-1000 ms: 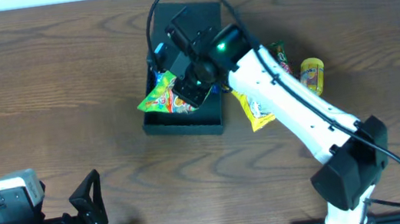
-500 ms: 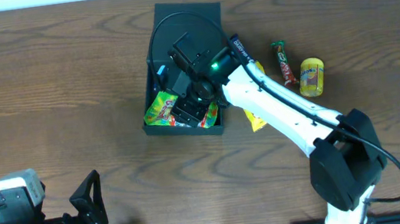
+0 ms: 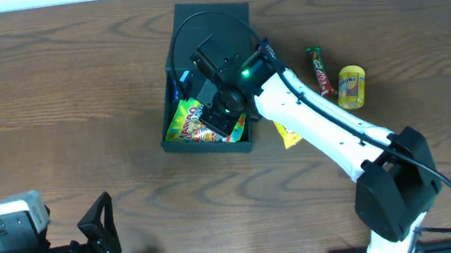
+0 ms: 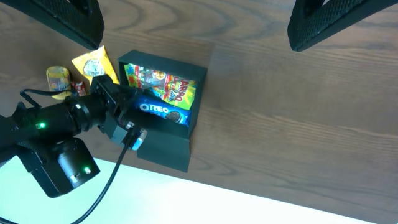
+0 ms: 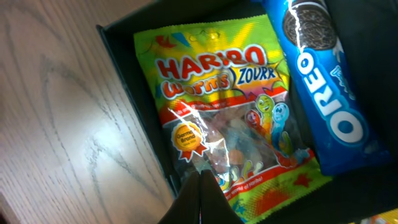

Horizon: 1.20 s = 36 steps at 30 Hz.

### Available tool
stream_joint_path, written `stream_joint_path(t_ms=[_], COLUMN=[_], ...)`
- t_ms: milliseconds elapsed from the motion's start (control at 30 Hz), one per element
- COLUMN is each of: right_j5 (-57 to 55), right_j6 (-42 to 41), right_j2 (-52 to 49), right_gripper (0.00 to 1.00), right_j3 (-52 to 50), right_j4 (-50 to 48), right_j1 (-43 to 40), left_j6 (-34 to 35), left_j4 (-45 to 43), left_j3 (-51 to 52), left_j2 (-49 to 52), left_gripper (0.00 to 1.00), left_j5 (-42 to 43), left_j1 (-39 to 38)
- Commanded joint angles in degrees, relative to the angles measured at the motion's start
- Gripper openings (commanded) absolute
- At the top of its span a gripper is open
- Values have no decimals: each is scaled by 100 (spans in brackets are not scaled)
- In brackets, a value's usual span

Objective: Pack container
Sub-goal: 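Lower the Haribo bag into the box and push it down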

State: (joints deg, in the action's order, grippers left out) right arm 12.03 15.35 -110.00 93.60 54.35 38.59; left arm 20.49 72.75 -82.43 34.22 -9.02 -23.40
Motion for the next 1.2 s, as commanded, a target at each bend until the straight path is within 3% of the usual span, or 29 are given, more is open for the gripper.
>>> stream_joint_path(t_ms=[0,567,867,1167], right_j5=[129,127,-603,-625], right_j6=[103,98,98,101], right_j2=[68,31,-103,-570], right_gripper=[1,1,1,1], right_j3=[-354,-1891,-1954,-1954], right_j4=[-76,-1473,-1580,-1624], right_j1=[-28,-463,-466,-463], left_j6=[-125,-125,-125,-125], left_j4=[17,31,31,31], left_j3=[-24,-24,-22,-22], left_j2=[-33,-33,-31,-31], left_gripper=[95,96,95,95], left_j5=[-52,-52,-52,-55], left_j1=[24,24,24,24])
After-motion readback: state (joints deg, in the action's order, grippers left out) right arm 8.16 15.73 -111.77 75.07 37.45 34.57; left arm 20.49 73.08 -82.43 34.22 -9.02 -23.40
